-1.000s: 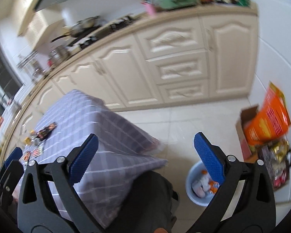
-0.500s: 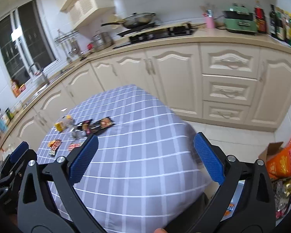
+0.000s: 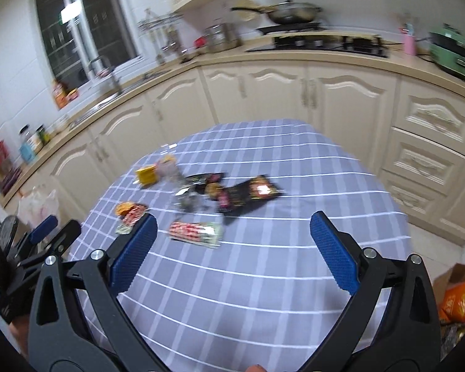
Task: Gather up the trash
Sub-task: 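Return both tools to the table over the remaining wrappers, then grasp the orange cracker with left tool while right tool grasps red-white wrapper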
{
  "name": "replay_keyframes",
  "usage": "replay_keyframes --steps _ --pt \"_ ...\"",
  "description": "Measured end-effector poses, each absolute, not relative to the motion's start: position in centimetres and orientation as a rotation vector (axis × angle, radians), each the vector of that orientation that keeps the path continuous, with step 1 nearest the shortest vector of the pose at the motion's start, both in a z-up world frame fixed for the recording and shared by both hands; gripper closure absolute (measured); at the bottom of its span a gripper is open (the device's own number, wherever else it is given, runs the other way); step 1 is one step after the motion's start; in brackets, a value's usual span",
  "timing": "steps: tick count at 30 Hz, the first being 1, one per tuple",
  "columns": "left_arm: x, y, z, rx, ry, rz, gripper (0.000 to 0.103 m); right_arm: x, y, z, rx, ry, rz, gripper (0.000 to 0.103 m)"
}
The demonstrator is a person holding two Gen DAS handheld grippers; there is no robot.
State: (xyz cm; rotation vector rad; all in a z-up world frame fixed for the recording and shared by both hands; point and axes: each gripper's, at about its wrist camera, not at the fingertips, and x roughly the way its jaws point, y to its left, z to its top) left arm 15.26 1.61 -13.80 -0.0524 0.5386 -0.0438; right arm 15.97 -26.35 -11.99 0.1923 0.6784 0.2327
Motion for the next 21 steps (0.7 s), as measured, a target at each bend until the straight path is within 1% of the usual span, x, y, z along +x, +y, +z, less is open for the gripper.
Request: replay_keyframes --steps 4,11,17,19,21 --pt "17.2 4.6 -14.9 -0.038 0.580 0.007 0.006 17.9 -21.4 -13.3 0.147 0.727 0.312 0.006" --pt "18.0 8.3 -16.3 -0.043 0.608 0.050 0.007 21.7 -12.9 -16.3 0.074 0.830 0.414 0.008" --pt "19.2 10.7 -17.3 -0.050 0.649 0.088 0.007 24.8 -8.9 -19.4 0.033 0.919 0.408 0.025" --pt "19.6 11.2 -17.6 -0.048 0.657 0.090 0.007 25.4 -7.7 -20.1 -0.002 0.935 0.401 0.028" --pt "20.0 11.4 -17.7 -0.063 0.664 0.083 0.007 25.7 -6.7 -20.3 -0.065 0.910 0.374 0.031"
